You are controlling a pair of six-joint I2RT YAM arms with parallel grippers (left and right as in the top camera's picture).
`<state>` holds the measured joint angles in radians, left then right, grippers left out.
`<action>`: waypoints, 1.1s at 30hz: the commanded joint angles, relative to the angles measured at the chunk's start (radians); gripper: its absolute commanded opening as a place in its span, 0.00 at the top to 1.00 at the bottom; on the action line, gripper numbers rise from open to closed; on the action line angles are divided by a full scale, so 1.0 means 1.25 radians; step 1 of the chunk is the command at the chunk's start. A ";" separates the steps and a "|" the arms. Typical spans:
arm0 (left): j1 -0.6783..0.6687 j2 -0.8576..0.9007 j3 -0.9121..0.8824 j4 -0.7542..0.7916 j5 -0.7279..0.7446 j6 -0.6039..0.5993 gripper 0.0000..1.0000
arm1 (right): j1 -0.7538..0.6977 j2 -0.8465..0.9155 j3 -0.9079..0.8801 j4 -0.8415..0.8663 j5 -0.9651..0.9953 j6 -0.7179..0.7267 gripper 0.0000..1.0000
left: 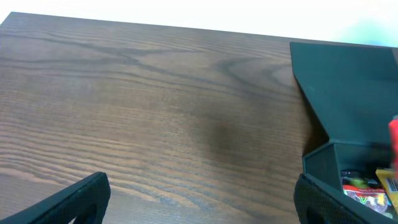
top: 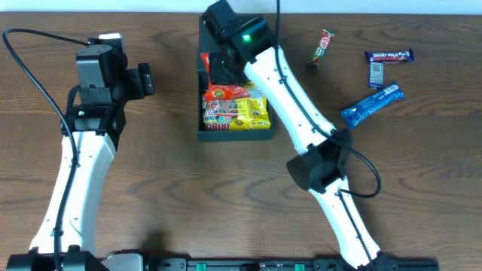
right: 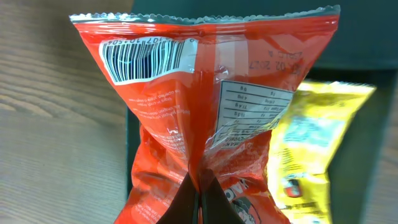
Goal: Pack container
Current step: 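Carry the red bag with the right gripper over the box, then lower the red bag into the box's left side and release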
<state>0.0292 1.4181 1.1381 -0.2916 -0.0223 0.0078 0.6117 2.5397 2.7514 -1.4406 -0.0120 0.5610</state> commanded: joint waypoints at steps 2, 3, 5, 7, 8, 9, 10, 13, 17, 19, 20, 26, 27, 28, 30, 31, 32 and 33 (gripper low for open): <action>0.003 0.007 -0.005 -0.009 -0.011 0.012 0.05 | 0.016 0.038 -0.001 -0.009 -0.030 0.036 0.99; 0.003 0.007 -0.005 -0.012 -0.011 0.012 0.05 | 0.019 0.045 -0.002 -0.009 -0.030 0.036 0.98; 0.003 0.007 -0.005 -0.018 -0.011 0.012 0.05 | 0.025 0.056 -0.003 -0.012 -0.030 0.039 0.99; 0.003 0.007 -0.005 -0.021 -0.011 0.012 0.05 | 0.030 0.065 -0.003 -0.022 -0.029 0.039 0.99; 0.003 0.007 -0.005 -0.021 -0.011 0.012 0.05 | 0.030 0.070 -0.004 -0.027 -0.023 0.040 0.99; 0.003 0.007 -0.005 -0.021 -0.011 0.012 0.04 | 0.031 0.074 -0.003 -0.030 -0.016 0.042 0.99; 0.003 0.007 -0.005 -0.021 -0.011 0.012 0.05 | 0.031 0.078 -0.004 -0.030 -0.012 0.042 0.99; 0.003 0.007 -0.005 -0.021 -0.011 0.012 0.05 | 0.031 0.089 -0.004 -0.035 -0.013 0.042 0.99; 0.003 0.007 -0.005 -0.020 -0.011 0.012 0.04 | 0.038 0.092 -0.004 -0.045 -0.012 0.040 0.98; 0.003 0.007 -0.005 -0.020 -0.011 0.012 0.05 | 0.041 0.092 -0.004 -0.045 -0.013 0.024 0.95; 0.003 0.007 -0.005 -0.020 -0.011 0.012 0.05 | 0.042 0.092 -0.004 -0.046 -0.013 0.009 0.74; 0.003 0.007 -0.005 -0.020 -0.011 0.012 0.05 | 0.034 0.068 -0.004 -0.056 -0.014 -0.044 0.08; 0.003 0.007 -0.005 -0.020 -0.011 0.012 0.05 | 0.031 0.059 -0.003 -0.054 -0.013 -0.050 0.08; 0.003 0.007 -0.005 -0.020 -0.009 0.012 0.04 | 0.029 0.049 -0.003 -0.052 -0.011 -0.052 0.10; 0.003 0.007 -0.005 -0.020 -0.009 0.012 0.04 | 0.023 0.028 -0.003 -0.044 -0.012 -0.075 0.37; 0.003 0.007 -0.005 -0.020 -0.009 0.012 0.05 | 0.019 0.017 -0.003 -0.041 -0.012 -0.090 0.72; 0.003 0.007 -0.005 -0.020 -0.009 0.012 0.05 | 0.016 0.005 -0.003 -0.037 -0.013 -0.108 0.99; 0.003 0.007 -0.005 -0.020 -0.009 0.012 0.04 | 0.014 0.004 -0.003 -0.037 -0.019 -0.119 0.99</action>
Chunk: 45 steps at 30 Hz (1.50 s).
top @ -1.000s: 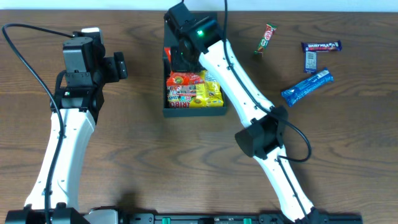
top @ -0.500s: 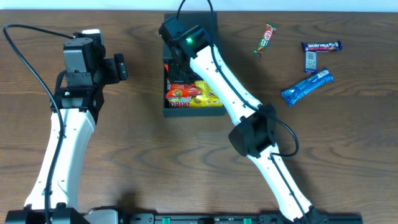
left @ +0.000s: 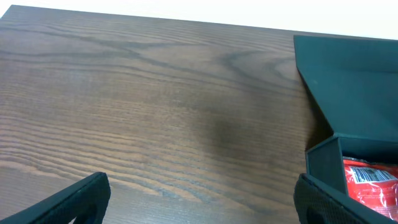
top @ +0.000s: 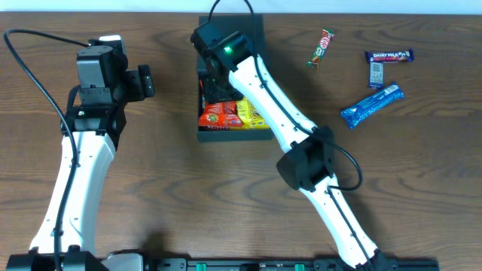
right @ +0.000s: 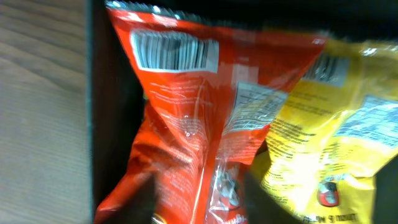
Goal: Pack container
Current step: 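Lower the red bag into the box's left side and release, then return the right gripper to the blue bars on the right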
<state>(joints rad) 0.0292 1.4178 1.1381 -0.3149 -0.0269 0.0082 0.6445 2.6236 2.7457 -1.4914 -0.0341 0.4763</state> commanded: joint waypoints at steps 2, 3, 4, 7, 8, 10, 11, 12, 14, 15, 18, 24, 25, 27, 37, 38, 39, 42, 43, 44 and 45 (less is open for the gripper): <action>0.003 0.007 -0.005 -0.001 -0.005 0.012 0.05 | -0.013 -0.060 0.001 0.002 -0.015 -0.074 0.99; 0.003 0.007 -0.005 -0.001 -0.005 0.012 0.05 | -0.013 -0.052 0.000 0.002 -0.021 -0.088 0.99; 0.003 0.007 -0.005 -0.001 -0.005 0.012 0.05 | -0.013 -0.043 0.000 0.002 -0.021 -0.092 0.99; 0.003 0.007 -0.005 -0.002 -0.005 0.012 0.05 | -0.010 -0.020 -0.001 -0.002 -0.021 -0.092 0.99; 0.003 0.007 -0.005 -0.002 -0.005 0.012 0.05 | -0.010 -0.012 -0.001 -0.005 -0.022 -0.092 0.99; 0.003 0.007 -0.005 -0.002 -0.005 0.012 0.05 | -0.007 0.007 -0.001 -0.005 -0.033 -0.107 0.98; 0.003 0.007 -0.005 -0.002 -0.005 0.012 0.05 | -0.006 0.018 -0.001 -0.004 -0.047 -0.117 0.99; 0.003 0.007 -0.005 -0.002 -0.005 0.012 0.05 | -0.005 0.028 -0.001 -0.004 -0.060 -0.124 0.99; 0.003 0.007 -0.005 -0.002 -0.005 0.012 0.04 | -0.001 0.054 -0.001 -0.005 -0.065 -0.128 0.99; 0.003 0.007 -0.005 -0.002 -0.005 0.012 0.05 | 0.001 0.066 -0.001 -0.007 -0.065 -0.128 0.99; 0.003 0.007 -0.005 -0.002 -0.005 0.012 0.04 | 0.004 0.103 -0.001 -0.023 -0.066 -0.129 0.99; 0.003 0.007 -0.005 -0.002 -0.005 0.012 0.04 | 0.005 0.136 -0.001 -0.032 -0.066 -0.143 0.99; 0.003 0.007 -0.005 -0.002 -0.005 0.012 0.04 | 0.005 0.136 -0.001 -0.028 -0.066 -0.143 0.99; 0.003 0.007 -0.005 -0.001 -0.005 0.012 0.05 | 0.003 0.132 0.000 -0.021 -0.067 -0.147 0.99; 0.003 0.007 -0.005 -0.002 -0.005 0.012 0.05 | -0.038 -0.029 0.002 0.018 -0.069 -0.175 0.99; 0.003 0.007 -0.005 -0.002 -0.005 0.012 0.05 | -0.049 -0.062 0.002 0.038 -0.061 -0.175 0.99; 0.003 0.007 -0.005 -0.002 -0.005 0.012 0.05 | -0.060 -0.086 0.002 0.057 -0.048 -0.176 0.99; 0.003 0.007 -0.005 -0.001 -0.005 0.012 0.05 | -0.113 -0.176 0.002 0.121 0.056 -0.175 0.99; 0.003 0.007 -0.005 -0.001 -0.005 0.012 0.05 | -0.132 -0.196 0.002 0.134 0.098 -0.175 0.99; 0.003 0.007 -0.005 -0.001 -0.005 0.012 0.05 | -0.150 -0.210 0.002 0.143 0.132 -0.175 0.99; 0.003 0.007 -0.005 -0.001 -0.005 0.012 0.05 | -0.174 -0.224 0.002 0.150 0.171 -0.175 0.99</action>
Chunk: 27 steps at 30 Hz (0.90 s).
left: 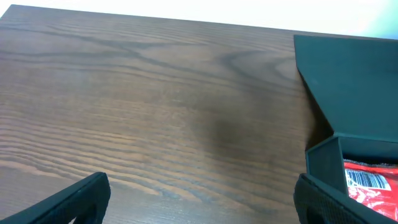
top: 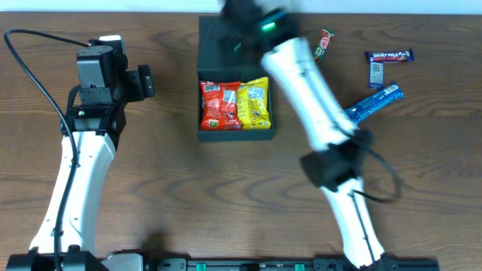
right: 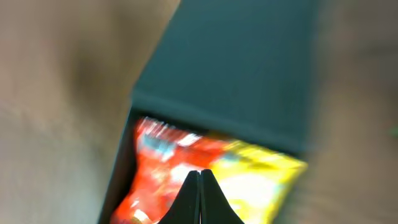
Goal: Pack container
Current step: 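Return the right gripper to the blue bars on the right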
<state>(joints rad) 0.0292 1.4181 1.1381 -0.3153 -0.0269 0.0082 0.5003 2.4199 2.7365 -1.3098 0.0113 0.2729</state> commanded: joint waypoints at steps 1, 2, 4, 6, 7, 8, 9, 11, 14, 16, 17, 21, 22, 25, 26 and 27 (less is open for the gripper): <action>0.003 0.007 -0.005 -0.001 -0.005 0.011 0.05 | -0.080 -0.070 0.010 0.007 0.162 -0.009 0.99; 0.003 0.007 -0.005 -0.001 -0.005 0.012 0.05 | -0.098 -0.076 0.010 0.007 0.175 -0.010 0.99; 0.003 0.007 -0.005 -0.001 -0.004 0.011 0.05 | -0.139 -0.085 0.010 -0.001 0.180 -0.009 0.99; 0.003 0.007 -0.005 0.000 -0.001 0.011 0.05 | -0.177 -0.090 0.010 -0.015 0.182 -0.010 0.99; 0.003 0.007 -0.005 0.002 0.002 0.011 0.05 | -0.195 -0.092 0.010 -0.023 0.187 -0.010 0.99; 0.003 0.007 -0.005 0.003 0.005 0.011 0.05 | -0.213 -0.092 0.010 -0.029 0.186 -0.010 0.99; 0.003 0.007 -0.005 0.006 0.008 0.011 0.05 | -0.229 -0.092 0.010 -0.034 0.186 -0.010 0.99; 0.003 0.007 -0.005 0.012 0.017 0.010 0.05 | -0.255 -0.092 0.010 -0.038 0.189 -0.010 0.99; 0.003 0.008 -0.005 0.021 0.017 0.008 0.05 | -0.286 -0.091 0.010 -0.033 0.204 -0.013 0.98; 0.003 0.011 -0.005 0.029 0.016 -0.006 0.05 | -0.306 -0.085 0.009 -0.013 0.229 -0.013 0.99; 0.003 0.013 -0.005 0.033 0.017 -0.016 0.05 | -0.316 -0.081 0.008 -0.005 0.243 -0.013 0.99; 0.003 0.022 -0.005 0.048 0.020 -0.045 0.05 | -0.366 -0.050 0.008 -0.008 0.262 0.045 0.98; 0.003 0.025 -0.005 0.051 0.022 -0.050 0.04 | -0.380 -0.043 0.008 -0.020 0.260 0.078 0.98; 0.003 0.030 -0.005 0.059 0.022 -0.061 0.05 | -0.427 -0.005 0.008 -0.078 0.247 0.194 0.99; 0.003 0.033 -0.005 0.062 0.022 -0.061 0.05 | -0.442 0.007 0.008 -0.096 0.227 0.222 0.98; 0.003 0.036 -0.005 0.065 0.022 -0.061 0.05 | -0.459 0.022 0.008 -0.115 0.197 0.247 0.99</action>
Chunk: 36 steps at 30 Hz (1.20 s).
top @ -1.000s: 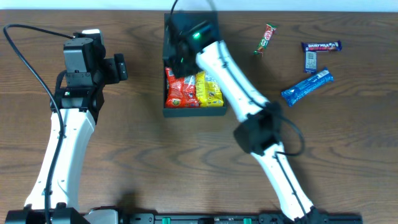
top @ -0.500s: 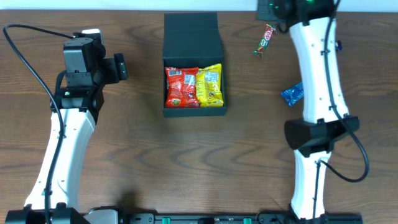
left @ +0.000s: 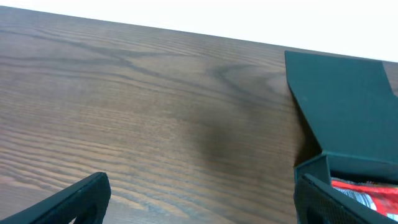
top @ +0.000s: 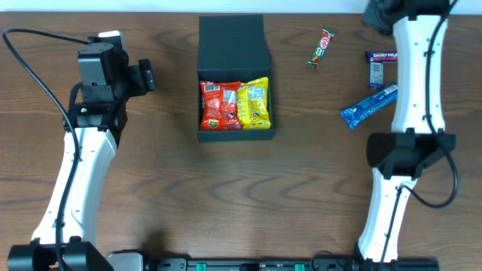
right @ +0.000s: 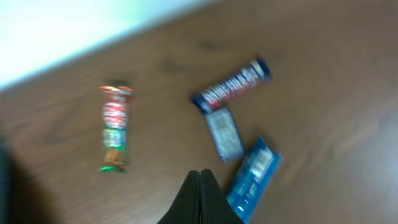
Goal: Pack container
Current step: 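Return the right gripper to the blue bars on the right, then grasp the blue wrapped bar with the right gripper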
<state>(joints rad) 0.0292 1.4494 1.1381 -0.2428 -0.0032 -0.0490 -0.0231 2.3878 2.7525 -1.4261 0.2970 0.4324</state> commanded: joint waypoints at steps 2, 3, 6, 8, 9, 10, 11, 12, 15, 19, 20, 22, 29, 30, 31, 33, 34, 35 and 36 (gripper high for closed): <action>0.003 0.016 -0.005 0.009 0.003 -0.018 0.05 | -0.070 0.077 -0.005 -0.052 -0.080 0.148 0.99; 0.003 0.019 -0.005 0.010 0.003 -0.022 0.05 | -0.083 0.092 -0.005 -0.067 -0.096 0.158 0.99; 0.003 0.030 -0.005 0.013 0.003 -0.030 0.05 | -0.115 0.142 -0.005 -0.121 -0.145 0.175 0.99; 0.003 0.037 -0.005 0.013 0.003 -0.030 0.05 | -0.125 0.167 -0.005 -0.153 -0.159 0.175 0.81; 0.003 0.040 -0.005 0.013 0.004 -0.031 0.05 | -0.127 0.178 -0.005 -0.168 -0.157 0.175 0.63; 0.003 0.043 -0.005 0.013 0.004 -0.030 0.05 | -0.127 0.187 -0.005 -0.180 -0.154 0.175 0.50; 0.003 0.045 -0.005 0.013 0.004 -0.030 0.05 | -0.127 0.194 -0.005 -0.187 -0.153 0.175 0.43; 0.003 0.048 -0.005 0.013 0.004 -0.030 0.05 | -0.127 0.200 -0.005 -0.198 -0.151 0.183 0.34; 0.003 0.054 -0.005 0.012 0.004 -0.030 0.04 | -0.128 0.212 -0.005 -0.218 -0.146 0.220 0.27; 0.003 0.054 -0.005 0.012 0.004 -0.030 0.05 | -0.128 0.213 -0.006 -0.218 -0.146 0.235 0.26; 0.003 0.054 -0.005 0.012 0.004 -0.030 0.05 | -0.128 0.215 -0.006 -0.218 -0.146 0.234 0.26; 0.003 0.054 -0.005 0.013 0.004 -0.030 0.05 | -0.128 0.217 -0.009 -0.217 -0.146 0.234 0.26; 0.003 0.054 -0.005 0.013 0.003 -0.030 0.05 | -0.127 0.263 -0.027 -0.216 -0.174 0.221 0.35; 0.003 0.054 -0.005 0.013 0.003 -0.030 0.05 | -0.127 0.268 -0.027 -0.213 -0.183 0.211 0.35; 0.003 0.054 -0.005 0.013 0.003 -0.030 0.05 | -0.127 0.273 -0.027 -0.211 -0.193 0.204 0.35; 0.003 0.054 -0.005 0.013 0.003 -0.030 0.05 | -0.128 0.277 -0.028 -0.209 -0.196 0.197 0.35; 0.003 0.054 -0.005 0.013 0.003 -0.030 0.05 | -0.128 0.277 -0.032 -0.206 -0.195 0.197 0.35; 0.003 0.054 -0.005 0.013 0.003 -0.030 0.05 | -0.128 0.278 -0.035 -0.204 -0.195 0.197 0.35; 0.003 0.054 -0.005 0.013 0.003 -0.030 0.05 | -0.129 0.278 -0.035 -0.205 -0.195 0.195 0.35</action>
<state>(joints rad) 0.0292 1.5085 1.1381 -0.2283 0.0002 -0.0788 -0.1848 2.7331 2.7125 -1.6825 0.0635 0.6918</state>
